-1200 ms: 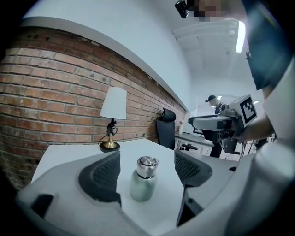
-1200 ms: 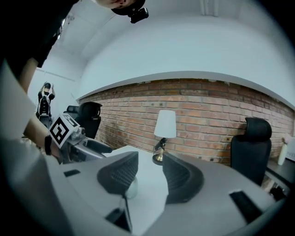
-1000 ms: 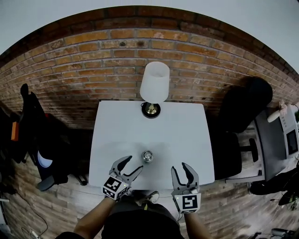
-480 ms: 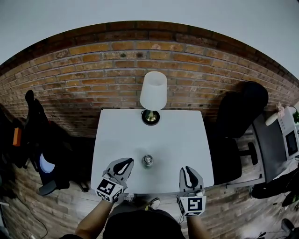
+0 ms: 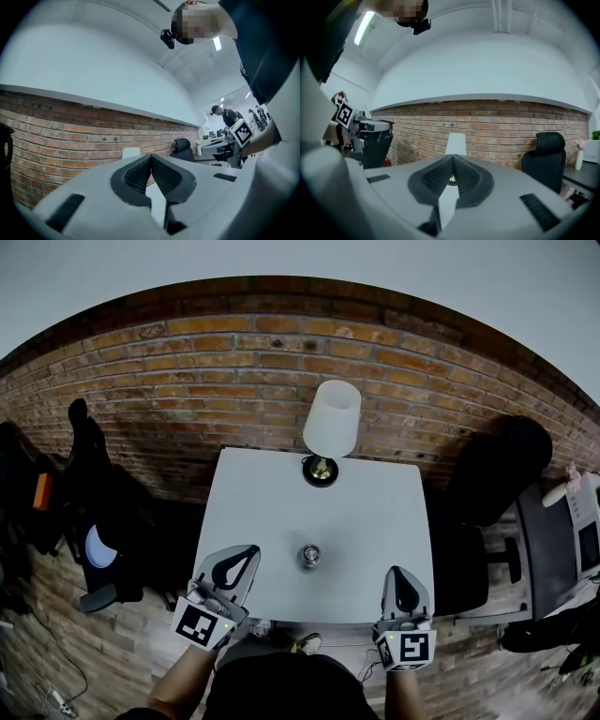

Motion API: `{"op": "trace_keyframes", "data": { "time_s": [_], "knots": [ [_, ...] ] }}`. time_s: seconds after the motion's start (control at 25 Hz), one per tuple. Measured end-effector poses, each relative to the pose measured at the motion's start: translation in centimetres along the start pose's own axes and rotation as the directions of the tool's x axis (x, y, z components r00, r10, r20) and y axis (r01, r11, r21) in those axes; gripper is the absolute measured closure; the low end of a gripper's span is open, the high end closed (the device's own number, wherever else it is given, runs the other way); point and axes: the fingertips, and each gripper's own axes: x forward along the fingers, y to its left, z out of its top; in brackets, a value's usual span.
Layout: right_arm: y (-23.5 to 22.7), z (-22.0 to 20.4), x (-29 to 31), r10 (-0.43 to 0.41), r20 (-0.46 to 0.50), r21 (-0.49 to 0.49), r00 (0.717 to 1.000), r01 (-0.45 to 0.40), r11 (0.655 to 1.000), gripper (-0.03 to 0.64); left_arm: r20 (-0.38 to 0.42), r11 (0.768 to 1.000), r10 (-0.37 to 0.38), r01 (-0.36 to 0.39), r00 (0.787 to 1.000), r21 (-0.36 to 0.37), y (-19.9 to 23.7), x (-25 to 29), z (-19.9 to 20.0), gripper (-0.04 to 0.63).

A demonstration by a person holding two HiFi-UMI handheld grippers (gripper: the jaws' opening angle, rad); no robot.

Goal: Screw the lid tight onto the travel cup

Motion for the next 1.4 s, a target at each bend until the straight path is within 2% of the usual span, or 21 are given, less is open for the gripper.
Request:
{"op": "trace_keyframes", "data": {
  "time_s": [0.12,0.24,0.52,0.8,1.0,1.16,1.4],
  "knots": [
    [-0.1,0.6,-0.2,-0.002,0.016,-0.004,1.000,0.002,1.000,0.603,0.001,1.000,0.012,-0.012,1.000,0.015,0.0,-1.2,0.8,0.571],
    [-0.3,0.6,-0.4,-0.005,-0.018,-0.005,1.000,0.004,1.000,0.604,0.003,0.999,0.026,-0.026,1.000,0.022,0.1,-2.0,1.2,0.571],
    [-0.8,1.2,-0.9,0.003,-0.015,-0.006,1.000,-0.003,1.000,0.603,0.013,0.998,0.040,-0.040,0.999,0.040,0.2,-1.8,1.7,0.571],
    [-0.9,2.1,-0.8,0.005,0.030,-0.047,1.000,-0.003,0.999,0.604,0.039,0.997,0.056,-0.058,0.998,0.052,0.4,-1.4,1.8,0.571],
    [-0.2,3.4,-0.1,0.026,0.076,-0.043,0.997,-0.023,0.999,0.604,0.028,0.997,0.048,-0.050,0.998,0.052,0.6,-1.1,1.6,0.571],
    [0.5,2.3,0.0,0.043,-0.008,-0.057,0.999,-0.043,0.997,0.604,0.022,0.999,0.034,-0.035,0.999,0.039,0.4,-0.6,1.5,0.571],
    [1.1,2.8,0.3,0.043,0.003,-0.064,0.999,-0.043,0.997,0.604,0.015,1.000,-0.002,0.001,1.000,0.026,0.0,0.0,1.4,0.571]
  ]
}}
